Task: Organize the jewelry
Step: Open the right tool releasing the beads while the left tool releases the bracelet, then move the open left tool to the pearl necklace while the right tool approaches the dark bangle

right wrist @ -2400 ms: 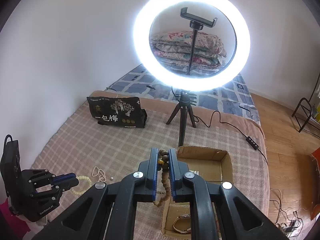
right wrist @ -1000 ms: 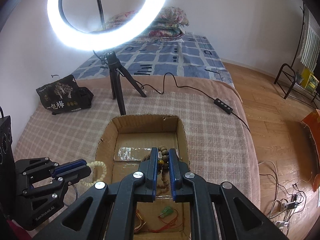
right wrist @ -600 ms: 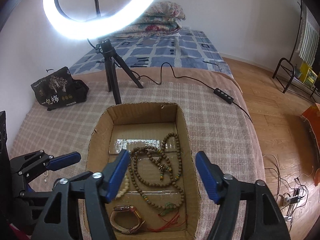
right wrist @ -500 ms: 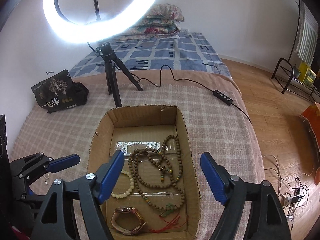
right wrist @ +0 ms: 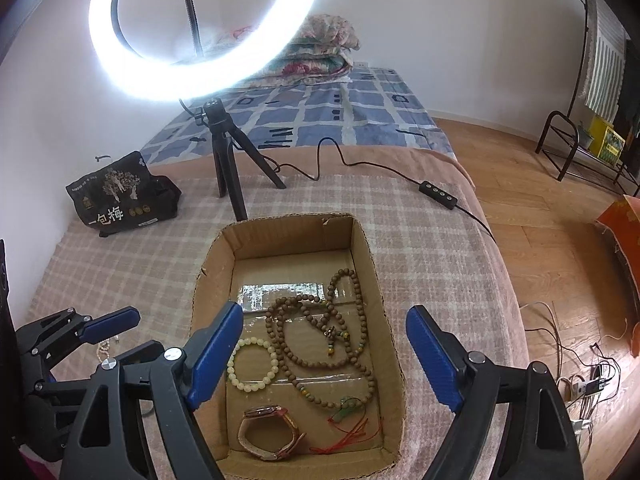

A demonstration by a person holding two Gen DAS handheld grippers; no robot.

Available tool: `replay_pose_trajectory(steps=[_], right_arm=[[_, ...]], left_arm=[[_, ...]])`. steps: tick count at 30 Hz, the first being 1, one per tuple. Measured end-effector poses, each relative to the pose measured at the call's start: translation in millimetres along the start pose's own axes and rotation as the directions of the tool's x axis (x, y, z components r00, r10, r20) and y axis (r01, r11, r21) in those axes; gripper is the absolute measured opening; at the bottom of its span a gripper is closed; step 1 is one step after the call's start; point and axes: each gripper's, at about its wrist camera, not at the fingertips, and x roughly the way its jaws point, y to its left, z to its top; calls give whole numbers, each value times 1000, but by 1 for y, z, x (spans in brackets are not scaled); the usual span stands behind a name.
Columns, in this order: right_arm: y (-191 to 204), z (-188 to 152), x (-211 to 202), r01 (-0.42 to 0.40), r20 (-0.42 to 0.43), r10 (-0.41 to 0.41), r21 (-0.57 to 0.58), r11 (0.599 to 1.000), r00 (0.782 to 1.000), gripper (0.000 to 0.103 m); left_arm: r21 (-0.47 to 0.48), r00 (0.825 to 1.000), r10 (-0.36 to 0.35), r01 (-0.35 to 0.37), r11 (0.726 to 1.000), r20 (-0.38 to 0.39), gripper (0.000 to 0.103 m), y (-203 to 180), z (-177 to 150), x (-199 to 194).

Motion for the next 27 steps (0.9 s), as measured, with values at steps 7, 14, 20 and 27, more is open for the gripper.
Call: replay_pose_trajectory(steps=[7,14,20,27], right_arm=[[15,-12,-14,14,58,-12,-40,999,998,85],[25,-26,-23,-26,100,28,-15,1000,995,85],[43,-34,-26,-38,87,42,-47,998,995,86],[80,-55,-33,-77,55,85,-132,988,995,100]], left_arm=[[10,999,29,-29,1000,29,42,25,-16,-23],[-13,995,88,-87,996,46,43,62,-27,-50],[-49,991,125,-122,991,44,42,95,-38,-67],[-97,986,166,-165,981,6,43,137,-61,-74]])
